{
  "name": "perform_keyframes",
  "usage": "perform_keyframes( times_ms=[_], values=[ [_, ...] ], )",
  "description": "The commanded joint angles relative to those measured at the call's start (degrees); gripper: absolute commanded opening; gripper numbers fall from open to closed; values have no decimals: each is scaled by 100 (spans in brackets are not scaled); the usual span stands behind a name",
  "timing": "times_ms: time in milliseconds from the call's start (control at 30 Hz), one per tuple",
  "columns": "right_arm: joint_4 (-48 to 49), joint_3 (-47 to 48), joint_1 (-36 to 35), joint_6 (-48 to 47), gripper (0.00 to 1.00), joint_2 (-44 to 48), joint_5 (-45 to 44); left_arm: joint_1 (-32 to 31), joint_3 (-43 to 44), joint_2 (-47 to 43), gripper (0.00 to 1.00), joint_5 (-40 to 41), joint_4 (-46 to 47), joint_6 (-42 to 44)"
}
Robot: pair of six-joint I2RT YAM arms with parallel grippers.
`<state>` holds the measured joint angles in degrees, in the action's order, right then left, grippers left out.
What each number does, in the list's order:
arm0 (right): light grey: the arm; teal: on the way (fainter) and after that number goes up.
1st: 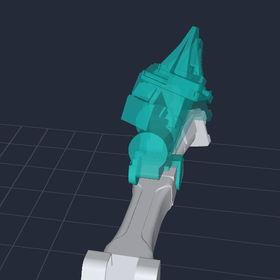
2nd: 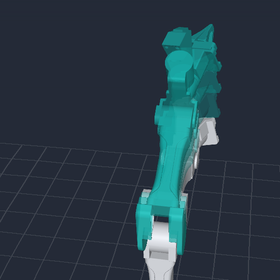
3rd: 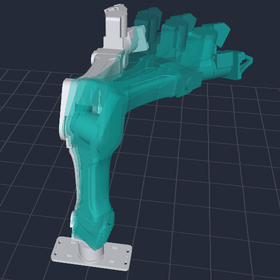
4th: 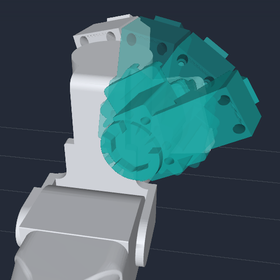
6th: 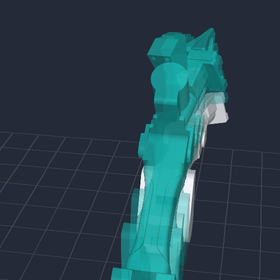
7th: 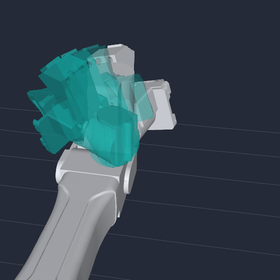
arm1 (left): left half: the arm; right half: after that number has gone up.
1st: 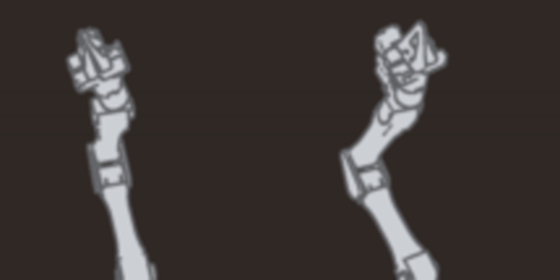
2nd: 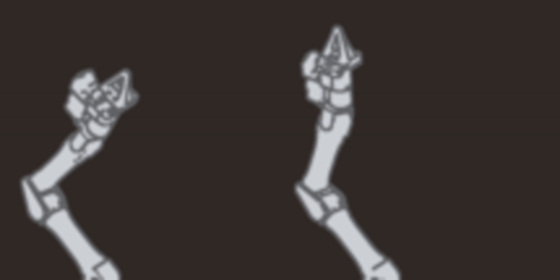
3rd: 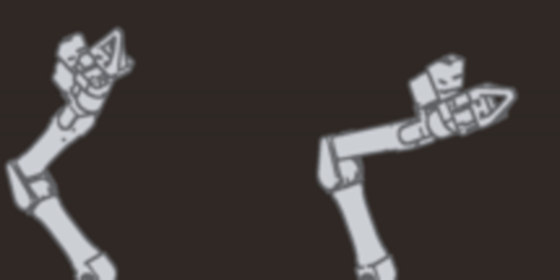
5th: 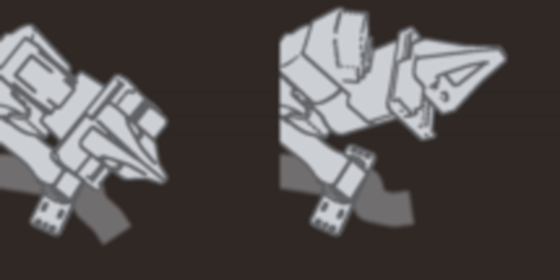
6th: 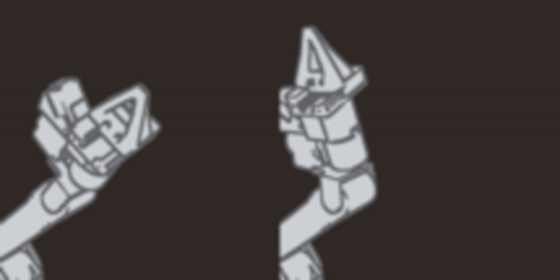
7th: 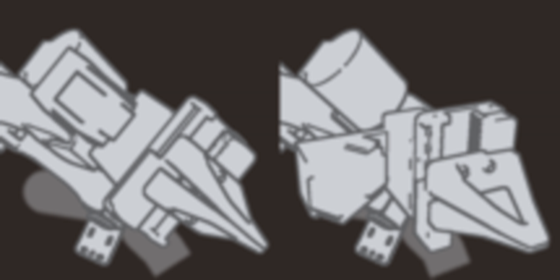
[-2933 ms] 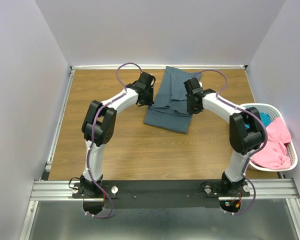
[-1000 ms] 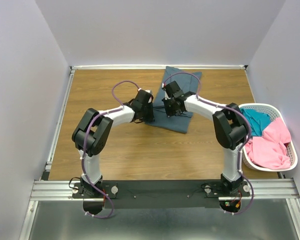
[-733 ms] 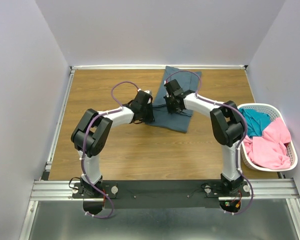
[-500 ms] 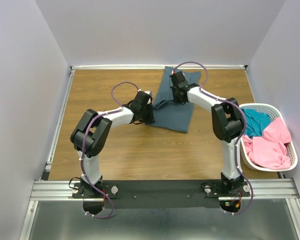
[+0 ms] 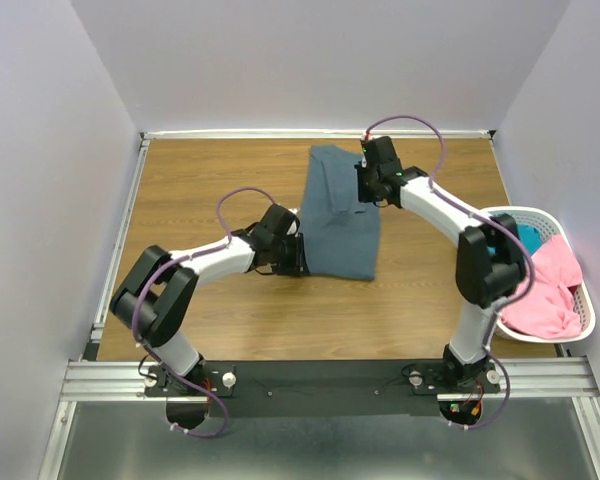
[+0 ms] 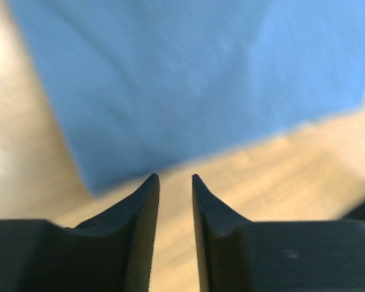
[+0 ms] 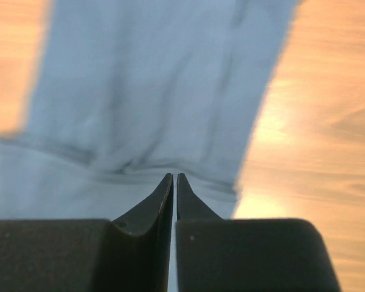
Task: Fold and stack the t-shirts
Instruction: Fold the tshirt
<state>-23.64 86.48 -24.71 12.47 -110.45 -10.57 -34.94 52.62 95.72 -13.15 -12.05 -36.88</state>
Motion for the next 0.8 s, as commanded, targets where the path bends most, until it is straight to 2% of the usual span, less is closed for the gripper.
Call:
perform_keyframes(
  times_ms=[0, 133, 167, 200, 300, 500, 600, 767],
  values=[
    [236, -929, 18, 396, 12, 796, 1424, -163, -261, -843, 41, -242, -25, -538],
    [815, -1966, 421, 633, 14, 1385, 2505, -22, -217, -1336, 44, 250, 369, -610],
    [1121, -2342, 545, 669, 14, 1482, 2899, 135, -174, -1302, 43, 330, 631, -592],
    [1290, -2346, 677, 721, 14, 1500, 2902, 241, -130, -1223, 42, 278, 773, -548],
    [1975, -2802, 1213, 976, 13, 1404, 4094, 549, 388, -574, 39, 6, 1055, -320],
    [2609, -2803, 1644, 1152, 13, 790, 4616, 690, 1828, 1078, 36, -100, 1030, 198],
    [2891, -2803, 1864, 1302, 12, 350, 4809, 751, 2286, 1754, 35, -162, 969, 261],
    [3049, -2715, 2145, 1346, 12, -334, 4863, 883, 2437, 2319, 33, -118, 898, 173]
  ],
)
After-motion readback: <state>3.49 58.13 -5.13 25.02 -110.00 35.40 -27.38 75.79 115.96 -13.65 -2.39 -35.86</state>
